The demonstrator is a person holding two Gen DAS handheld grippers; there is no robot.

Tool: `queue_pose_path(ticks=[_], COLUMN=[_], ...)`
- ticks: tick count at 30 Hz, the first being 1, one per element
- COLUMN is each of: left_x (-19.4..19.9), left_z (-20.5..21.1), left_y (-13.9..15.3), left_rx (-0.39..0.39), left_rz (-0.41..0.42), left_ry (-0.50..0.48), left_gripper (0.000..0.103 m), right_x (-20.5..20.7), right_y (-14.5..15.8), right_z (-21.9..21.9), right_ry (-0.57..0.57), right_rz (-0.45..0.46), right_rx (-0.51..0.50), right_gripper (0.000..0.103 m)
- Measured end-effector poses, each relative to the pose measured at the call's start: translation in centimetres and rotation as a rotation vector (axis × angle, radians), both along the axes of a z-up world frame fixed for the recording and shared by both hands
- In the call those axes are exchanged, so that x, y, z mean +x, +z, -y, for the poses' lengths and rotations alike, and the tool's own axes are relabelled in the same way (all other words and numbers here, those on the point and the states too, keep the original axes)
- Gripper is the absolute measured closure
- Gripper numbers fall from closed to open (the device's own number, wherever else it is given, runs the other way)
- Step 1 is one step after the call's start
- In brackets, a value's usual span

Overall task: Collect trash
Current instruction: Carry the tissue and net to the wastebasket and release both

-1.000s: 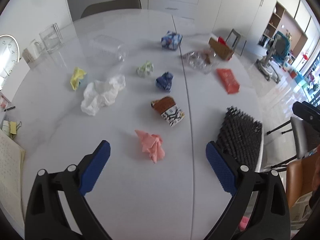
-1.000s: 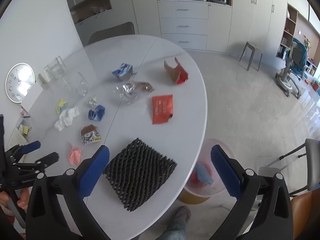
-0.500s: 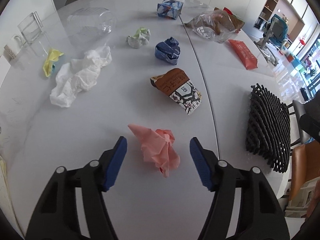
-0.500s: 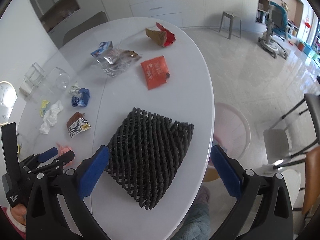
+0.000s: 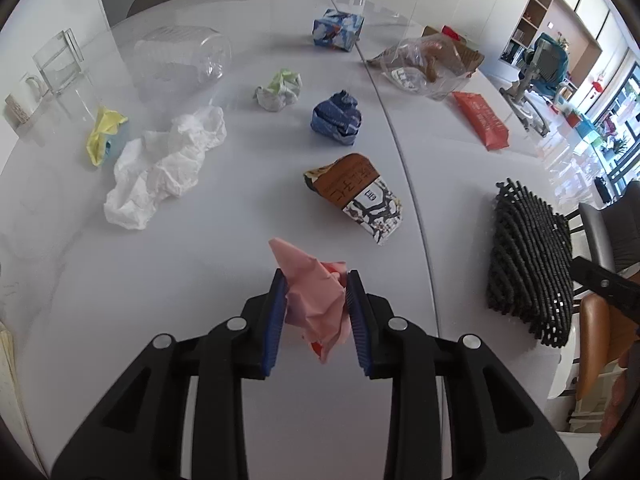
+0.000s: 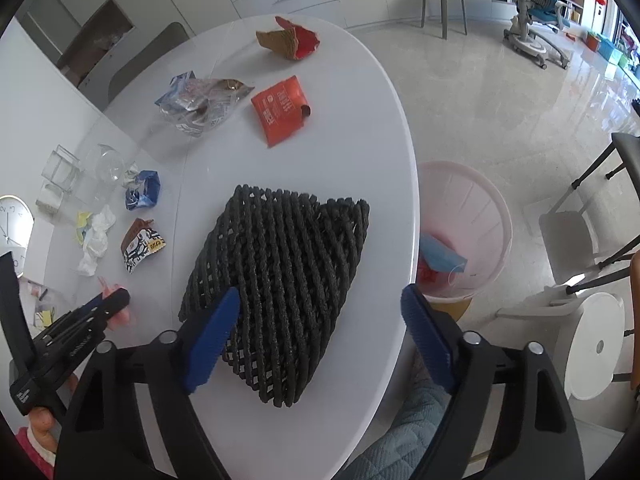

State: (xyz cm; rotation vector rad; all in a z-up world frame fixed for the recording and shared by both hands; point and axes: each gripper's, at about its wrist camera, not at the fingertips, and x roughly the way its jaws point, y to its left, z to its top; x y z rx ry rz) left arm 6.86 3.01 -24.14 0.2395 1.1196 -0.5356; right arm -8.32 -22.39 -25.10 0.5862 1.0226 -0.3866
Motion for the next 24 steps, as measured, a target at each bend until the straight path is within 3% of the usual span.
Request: queue_pose_path(ticks=[5, 9, 17, 24], left_x=[-0.6, -1.1, -2.4, -4.1], left_z=[-0.5, -0.5, 2.1, 9.0], left_y=[2.2, 3.8, 6.8, 9.8], left_rx=[-0.026, -0.040, -0.095, -0.153], left_rz=[0.032, 0.044, 0.052, 0.064], left_ry=[0.008, 0.010, -0.021, -0.087], left_gripper=[0.073, 0.073, 0.073, 0.073], right_x=[0.9, 1.0, -0.1, -1.8], right_y=[-1.0, -0.5, 3.5, 6.9], right_z=[-0.5, -0.5, 1.9, 7.4], right_ry=[0.052, 0.074, 0.110, 0.103], right_rz=[-0.023, 0.005, 0.075, 0.115], right_rx=[0.047, 0.055, -0.002, -0.104], right_gripper=[0.054, 0.088, 0.090, 0.090])
